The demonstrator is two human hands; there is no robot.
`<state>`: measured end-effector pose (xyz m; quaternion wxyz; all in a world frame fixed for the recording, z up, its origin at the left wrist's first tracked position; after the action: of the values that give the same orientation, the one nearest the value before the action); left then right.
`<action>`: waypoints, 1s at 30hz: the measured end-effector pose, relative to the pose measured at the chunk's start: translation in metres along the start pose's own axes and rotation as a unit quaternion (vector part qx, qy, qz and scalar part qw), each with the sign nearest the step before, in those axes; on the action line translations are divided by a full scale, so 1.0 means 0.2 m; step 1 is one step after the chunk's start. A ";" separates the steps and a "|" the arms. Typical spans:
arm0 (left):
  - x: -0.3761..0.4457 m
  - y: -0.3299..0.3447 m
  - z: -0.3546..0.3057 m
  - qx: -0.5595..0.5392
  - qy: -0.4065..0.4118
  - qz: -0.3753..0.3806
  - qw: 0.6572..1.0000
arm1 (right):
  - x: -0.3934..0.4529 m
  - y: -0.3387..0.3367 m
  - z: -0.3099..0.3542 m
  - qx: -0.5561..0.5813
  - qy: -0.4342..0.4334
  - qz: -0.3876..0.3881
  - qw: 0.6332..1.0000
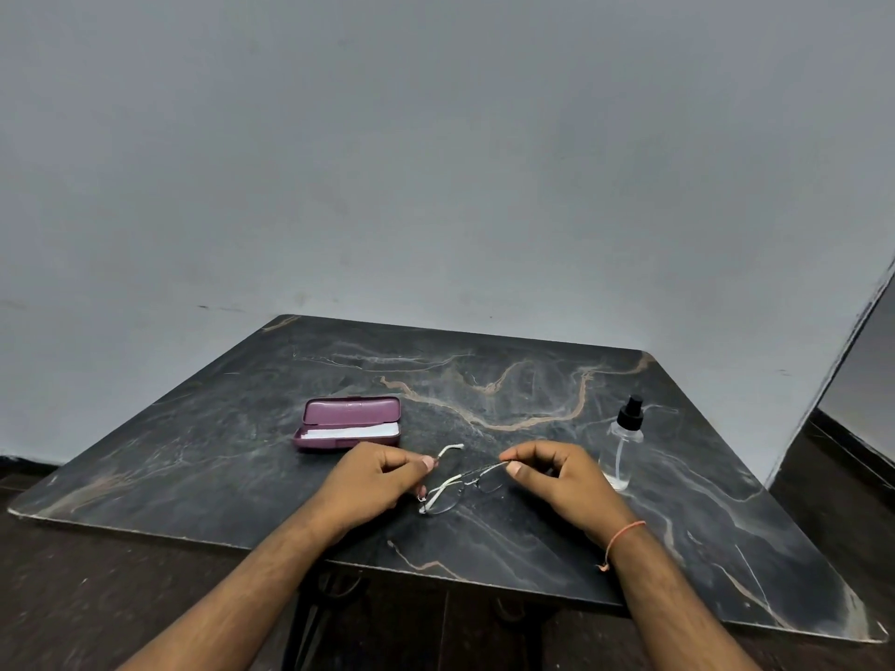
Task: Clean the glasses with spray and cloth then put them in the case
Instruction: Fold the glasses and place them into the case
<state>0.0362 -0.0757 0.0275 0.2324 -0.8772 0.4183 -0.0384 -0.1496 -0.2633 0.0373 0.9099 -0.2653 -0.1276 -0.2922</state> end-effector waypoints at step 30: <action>0.06 -0.74 0.26 0.130 -0.091 -0.326 0.932 | 0.01 -0.01 -0.04 0.138 0.033 -0.047 0.989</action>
<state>0.1632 0.0144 0.0442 0.3563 -0.9272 0.0774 -0.0861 -0.1497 -0.2703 0.0318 0.9268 -0.1211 -0.1487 -0.3228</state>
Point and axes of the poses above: each hand's wrist, its own x-axis towards the middle knuckle, its own y-axis out of the palm, z = x × y, the point moved 9 cm from there along x, towards the middle knuckle, and after that the axes turned 12 degrees about -y, right-handed, at the moved point
